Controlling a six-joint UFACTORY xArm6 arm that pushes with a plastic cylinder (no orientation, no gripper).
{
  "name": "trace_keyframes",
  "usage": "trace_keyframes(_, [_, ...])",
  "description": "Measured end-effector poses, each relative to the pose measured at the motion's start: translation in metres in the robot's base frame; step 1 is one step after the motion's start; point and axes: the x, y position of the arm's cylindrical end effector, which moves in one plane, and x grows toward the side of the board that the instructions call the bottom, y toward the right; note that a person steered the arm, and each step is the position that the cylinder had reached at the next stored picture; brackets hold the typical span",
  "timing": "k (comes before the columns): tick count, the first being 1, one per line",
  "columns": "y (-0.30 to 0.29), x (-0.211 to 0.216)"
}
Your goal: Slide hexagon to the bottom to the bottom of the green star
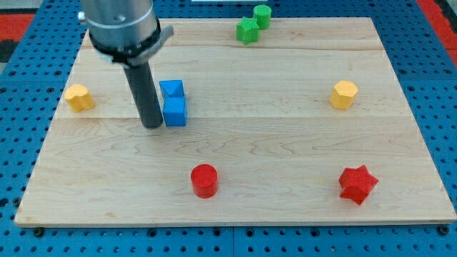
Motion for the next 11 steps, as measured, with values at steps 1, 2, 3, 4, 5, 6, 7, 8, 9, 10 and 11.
trace_keyframes(1, [0.022,0.014])
trace_keyframes(2, [0.025,-0.021])
trace_keyframes(3, [0.063,-0.03])
trace_keyframes(4, [0.116,-0.03])
trace_keyframes(5, [0.221,-0.03])
trace_keyframes(6, [0.308,-0.033])
trace_keyframes(7, [0.335,-0.076])
trace_keyframes(8, [0.266,-0.126])
trace_keyframes(9, [0.255,-0.163])
trace_keyframes(10, [0.277,-0.193])
trace_keyframes(11, [0.22,-0.189])
